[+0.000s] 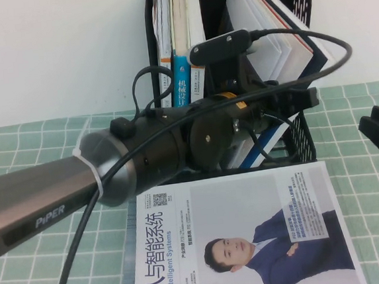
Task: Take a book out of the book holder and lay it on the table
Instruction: Hold the bookshelf, then pick up the right side book from the book shelf
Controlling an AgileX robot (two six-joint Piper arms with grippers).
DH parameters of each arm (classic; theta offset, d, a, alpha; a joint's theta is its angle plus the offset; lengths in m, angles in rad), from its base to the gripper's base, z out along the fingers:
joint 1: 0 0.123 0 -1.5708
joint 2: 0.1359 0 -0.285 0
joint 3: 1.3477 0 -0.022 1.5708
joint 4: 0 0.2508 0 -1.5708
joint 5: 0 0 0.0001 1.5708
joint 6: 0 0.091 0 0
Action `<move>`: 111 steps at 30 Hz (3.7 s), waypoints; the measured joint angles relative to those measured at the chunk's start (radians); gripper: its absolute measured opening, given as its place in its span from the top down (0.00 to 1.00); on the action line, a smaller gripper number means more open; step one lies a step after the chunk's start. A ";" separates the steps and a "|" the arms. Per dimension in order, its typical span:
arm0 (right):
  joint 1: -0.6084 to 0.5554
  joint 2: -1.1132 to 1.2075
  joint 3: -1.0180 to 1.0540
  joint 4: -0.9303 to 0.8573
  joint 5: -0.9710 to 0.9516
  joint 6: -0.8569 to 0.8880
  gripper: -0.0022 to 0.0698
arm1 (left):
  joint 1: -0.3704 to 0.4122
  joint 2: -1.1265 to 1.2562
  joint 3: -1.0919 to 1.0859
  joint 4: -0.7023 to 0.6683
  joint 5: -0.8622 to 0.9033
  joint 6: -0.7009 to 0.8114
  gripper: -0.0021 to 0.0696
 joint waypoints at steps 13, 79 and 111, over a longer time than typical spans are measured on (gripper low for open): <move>0.035 0.000 -0.005 0.026 0.000 -0.003 0.51 | -0.109 0.019 0.000 -0.024 -0.063 0.008 0.97; 0.197 0.103 -0.214 -0.053 0.081 0.061 0.51 | 0.021 -0.097 0.000 0.080 0.113 0.062 0.97; 0.317 0.323 -0.269 0.325 0.006 0.060 0.50 | 0.028 -0.061 0.000 0.063 0.024 0.071 0.97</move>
